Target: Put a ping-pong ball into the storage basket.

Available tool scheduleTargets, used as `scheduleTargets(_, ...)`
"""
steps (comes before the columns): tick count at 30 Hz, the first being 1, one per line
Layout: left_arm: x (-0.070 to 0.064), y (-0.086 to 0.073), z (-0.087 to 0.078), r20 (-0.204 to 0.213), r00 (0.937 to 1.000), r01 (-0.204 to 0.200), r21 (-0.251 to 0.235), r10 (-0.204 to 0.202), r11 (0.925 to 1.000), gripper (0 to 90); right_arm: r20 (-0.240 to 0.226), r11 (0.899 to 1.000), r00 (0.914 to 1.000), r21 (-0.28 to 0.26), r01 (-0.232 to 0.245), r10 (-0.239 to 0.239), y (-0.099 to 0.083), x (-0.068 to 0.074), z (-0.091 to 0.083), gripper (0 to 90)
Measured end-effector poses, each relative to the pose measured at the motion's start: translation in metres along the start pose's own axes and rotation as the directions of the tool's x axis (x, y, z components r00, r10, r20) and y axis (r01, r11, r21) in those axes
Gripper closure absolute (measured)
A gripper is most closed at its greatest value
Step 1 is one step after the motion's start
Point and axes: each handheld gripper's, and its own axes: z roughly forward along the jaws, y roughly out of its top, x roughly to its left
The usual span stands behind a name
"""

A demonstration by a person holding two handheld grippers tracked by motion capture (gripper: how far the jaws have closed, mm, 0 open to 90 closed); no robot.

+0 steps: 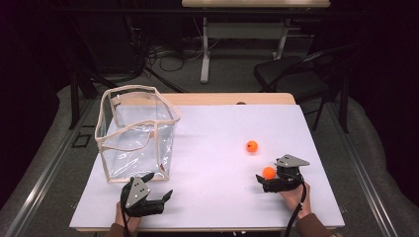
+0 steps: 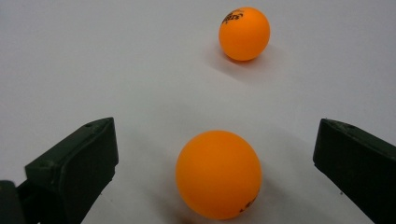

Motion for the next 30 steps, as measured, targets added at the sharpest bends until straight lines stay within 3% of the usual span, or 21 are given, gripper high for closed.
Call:
scheduleTargets(3,0.0001,0.0,-0.0001,0.0,1.0,0.001,-0.001,-0.001,1.0,16.0,0.005,1.0,1.0,0.018,-0.006,0.006,-0.0005,-0.0001,0.0016,0.0)
scheduleTargets(16,0.0002,0.0002,-0.0007,-0.001,1.0,0.0,-0.004,0.0,1.0,16.0,0.04,0.997,0.9992,0.076,0.002,-0.005,-0.0041,0.0046,0.0004,29.7)
scheduleTargets(30,-0.0001,0.0003,-0.0001,0.001,1.0,0.0,0.0,0.0,1.0,16.0,0.053,0.997,0.9985,0.083,0.007,-0.012,-0.0048,0.005,-0.0004,50.0)
